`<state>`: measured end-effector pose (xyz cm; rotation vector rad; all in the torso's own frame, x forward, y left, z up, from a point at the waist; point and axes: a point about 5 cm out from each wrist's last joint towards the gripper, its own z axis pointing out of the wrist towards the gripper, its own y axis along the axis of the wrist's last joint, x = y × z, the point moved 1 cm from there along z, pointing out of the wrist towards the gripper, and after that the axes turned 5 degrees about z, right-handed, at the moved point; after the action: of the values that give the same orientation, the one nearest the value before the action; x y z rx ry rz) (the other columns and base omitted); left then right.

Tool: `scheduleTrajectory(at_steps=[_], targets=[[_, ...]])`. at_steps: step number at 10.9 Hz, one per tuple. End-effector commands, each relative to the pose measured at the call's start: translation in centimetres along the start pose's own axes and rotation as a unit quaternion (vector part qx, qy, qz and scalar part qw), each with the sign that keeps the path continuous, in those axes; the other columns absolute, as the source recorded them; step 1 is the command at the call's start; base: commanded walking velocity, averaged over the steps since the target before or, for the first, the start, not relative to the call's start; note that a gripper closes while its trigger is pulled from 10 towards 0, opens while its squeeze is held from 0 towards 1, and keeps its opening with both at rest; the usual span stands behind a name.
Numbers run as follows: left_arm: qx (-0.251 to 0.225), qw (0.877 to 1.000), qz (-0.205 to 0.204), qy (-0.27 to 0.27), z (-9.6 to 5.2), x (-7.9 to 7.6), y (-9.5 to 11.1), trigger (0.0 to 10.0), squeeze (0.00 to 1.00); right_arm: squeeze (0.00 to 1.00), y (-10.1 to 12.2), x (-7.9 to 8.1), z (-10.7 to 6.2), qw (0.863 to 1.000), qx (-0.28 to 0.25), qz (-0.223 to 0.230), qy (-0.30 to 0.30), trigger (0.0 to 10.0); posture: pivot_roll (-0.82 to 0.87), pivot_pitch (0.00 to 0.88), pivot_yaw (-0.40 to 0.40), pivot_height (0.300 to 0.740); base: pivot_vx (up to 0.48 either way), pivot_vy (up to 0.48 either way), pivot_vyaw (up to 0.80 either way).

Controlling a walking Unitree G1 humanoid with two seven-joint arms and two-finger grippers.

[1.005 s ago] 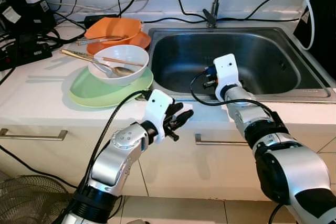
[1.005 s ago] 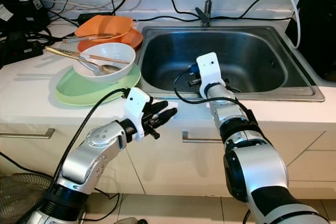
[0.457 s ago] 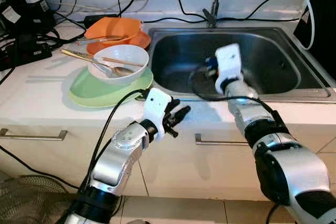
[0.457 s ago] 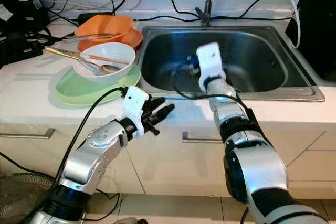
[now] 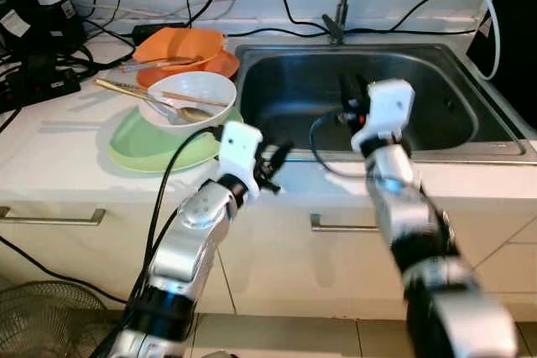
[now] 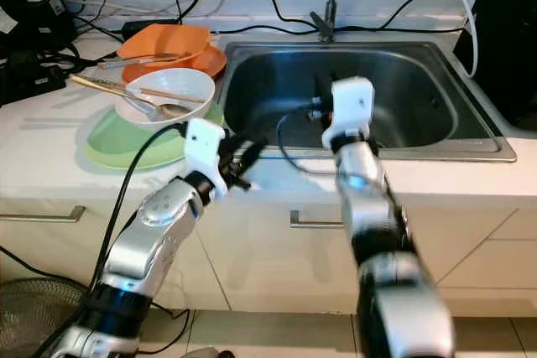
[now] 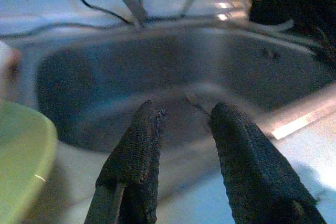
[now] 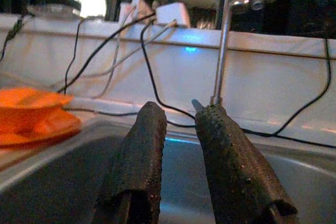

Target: Kitchen organization

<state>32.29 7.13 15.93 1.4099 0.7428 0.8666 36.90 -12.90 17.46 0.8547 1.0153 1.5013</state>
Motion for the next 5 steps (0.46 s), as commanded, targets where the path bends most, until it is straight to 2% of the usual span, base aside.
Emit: scheduleTrajectory(at_steps=[1, 3, 5], targets=[[-0.016, 1.000, 0.004, 0.014, 0.3, 0.5, 0.8, 10.0, 0.00, 0.00, 0.4, -0.1, -0.2, 1.000, -0.015, 0.012, -0.011, 10.0, 0.11, 0.000, 0.043, 0.740, 0.000, 0.000, 0.00], [-0.023, 0.999, 0.004, 0.031, 0.4, 1.0, 0.8, 10.0, 0.00, 0.00, -0.6, 1.2, -2.6, 1.000, -0.003, 0.027, -0.001, 10.0, 0.11, 0.000, 0.041, 0.740, 0.000, 0.000, 0.00], [-0.044, 0.997, -0.001, 0.059, 0.2, 1.8, 1.2, 10.0, 0.00, 0.00, -0.6, 1.9, -3.1, 0.999, 0.004, 0.039, -0.001, 10.0, 0.11, 0.000, 0.041, 0.740, 0.000, 0.000, 0.00]])
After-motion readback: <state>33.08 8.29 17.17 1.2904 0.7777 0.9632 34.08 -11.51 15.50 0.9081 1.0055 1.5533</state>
